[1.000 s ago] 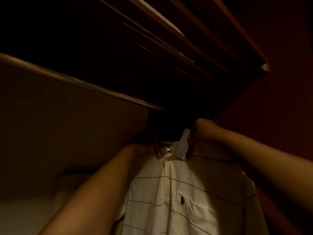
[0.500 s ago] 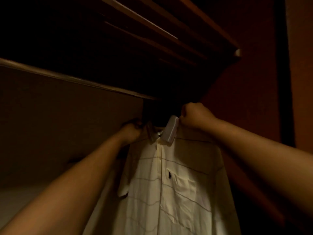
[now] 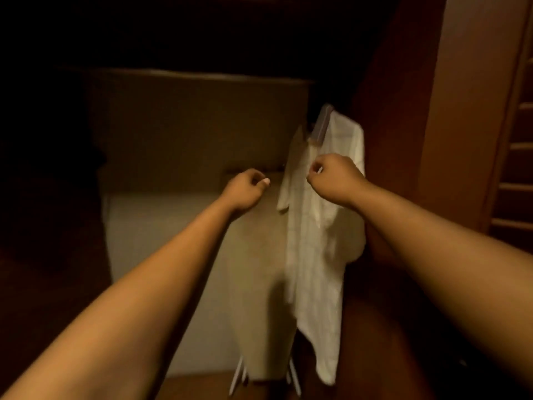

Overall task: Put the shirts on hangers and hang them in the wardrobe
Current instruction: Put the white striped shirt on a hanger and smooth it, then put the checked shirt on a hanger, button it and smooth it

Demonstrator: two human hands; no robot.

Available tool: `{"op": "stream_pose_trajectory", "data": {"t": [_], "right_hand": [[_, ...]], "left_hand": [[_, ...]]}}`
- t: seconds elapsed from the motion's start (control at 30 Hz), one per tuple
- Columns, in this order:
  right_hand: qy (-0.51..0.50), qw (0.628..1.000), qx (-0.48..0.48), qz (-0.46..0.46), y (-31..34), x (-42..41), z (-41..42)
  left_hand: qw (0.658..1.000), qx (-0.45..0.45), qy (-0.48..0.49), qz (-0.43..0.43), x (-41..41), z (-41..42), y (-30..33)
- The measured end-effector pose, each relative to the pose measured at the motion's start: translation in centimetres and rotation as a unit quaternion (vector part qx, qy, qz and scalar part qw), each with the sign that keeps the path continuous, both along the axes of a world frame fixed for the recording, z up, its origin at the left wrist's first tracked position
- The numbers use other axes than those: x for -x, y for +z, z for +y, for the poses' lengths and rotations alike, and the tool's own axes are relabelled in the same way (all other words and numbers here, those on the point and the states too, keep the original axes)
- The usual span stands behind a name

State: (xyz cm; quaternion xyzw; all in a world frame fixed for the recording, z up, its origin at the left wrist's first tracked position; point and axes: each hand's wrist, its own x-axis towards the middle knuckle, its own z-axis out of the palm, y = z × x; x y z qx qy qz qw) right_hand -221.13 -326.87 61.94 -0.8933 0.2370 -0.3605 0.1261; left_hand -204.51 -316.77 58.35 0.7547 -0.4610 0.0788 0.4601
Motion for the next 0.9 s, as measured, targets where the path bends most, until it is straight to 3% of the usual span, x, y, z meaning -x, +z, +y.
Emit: {"op": "stream_pose_trajectory", "data": {"t": [0.27, 0.5, 0.7, 0.9], "right_hand": [[0.102, 0.961, -0.173, 0.188, -23.1, 0.4, 10.2], [0.171, 0.885, -0.257, 0.35, -39.9, 4.2, 24.1], [0.236, 0.823, -0.25, 0.452, -47.6, 10.4, 37.7], [0.357, 0.763, -0.212, 0.495, -49.4, 15.0, 51.4]], "left_hand": [[0.972, -0.122, 0.114, 0.165, 7.7, 12.9, -21.2], [0.903, -0.188, 0.245, 0.299, 16.4, 28.2, -36.1], [0.834, -0.189, 0.329, 0.401, 27.0, 42.8, -44.1], [0.764, -0.155, 0.454, 0.43, 34.1, 56.1, -47.1]]}}
